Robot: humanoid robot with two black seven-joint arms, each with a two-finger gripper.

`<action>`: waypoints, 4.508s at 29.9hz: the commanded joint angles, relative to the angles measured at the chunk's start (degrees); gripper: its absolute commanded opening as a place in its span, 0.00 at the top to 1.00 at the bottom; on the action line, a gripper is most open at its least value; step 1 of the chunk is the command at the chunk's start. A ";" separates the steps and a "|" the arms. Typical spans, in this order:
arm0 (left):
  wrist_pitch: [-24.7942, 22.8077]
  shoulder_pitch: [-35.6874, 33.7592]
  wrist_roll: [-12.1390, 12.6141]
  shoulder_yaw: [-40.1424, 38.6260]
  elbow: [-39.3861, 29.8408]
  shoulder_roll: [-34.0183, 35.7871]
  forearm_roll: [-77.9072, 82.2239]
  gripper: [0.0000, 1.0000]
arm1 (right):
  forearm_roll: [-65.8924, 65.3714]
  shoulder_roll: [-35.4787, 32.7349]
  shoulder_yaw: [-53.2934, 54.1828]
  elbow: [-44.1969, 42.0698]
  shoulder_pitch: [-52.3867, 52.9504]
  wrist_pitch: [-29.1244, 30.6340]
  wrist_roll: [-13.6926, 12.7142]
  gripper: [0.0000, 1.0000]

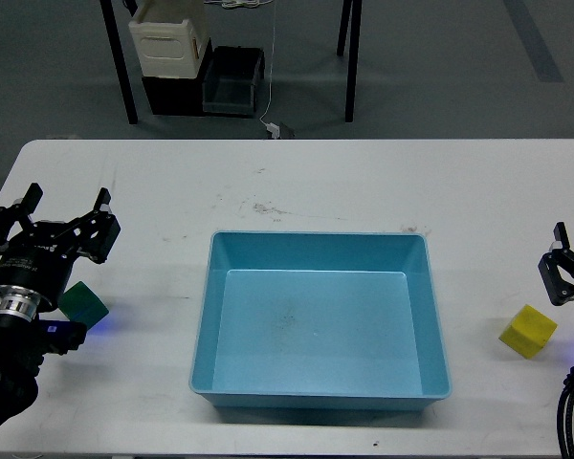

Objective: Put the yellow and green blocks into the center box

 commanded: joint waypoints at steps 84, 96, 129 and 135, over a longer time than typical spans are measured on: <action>0.69 0.26 0.00 0.37 2.46 -2.54 0.13 0.00 | -127.18 -63.64 -57.92 -4.62 44.16 13.84 30.28 0.00; 0.69 0.26 0.00 0.19 3.16 -2.54 0.13 0.00 | -128.94 -61.35 -76.19 -7.08 58.66 13.84 30.28 0.00; 0.17 0.35 0.00 0.19 5.01 -2.80 0.13 0.00 | -128.94 -53.88 -83.59 -14.38 60.08 13.84 30.28 0.02; 0.17 0.35 0.00 0.19 5.36 -2.97 0.13 0.00 | -128.76 -53.53 -83.59 -14.55 60.07 13.84 30.28 0.27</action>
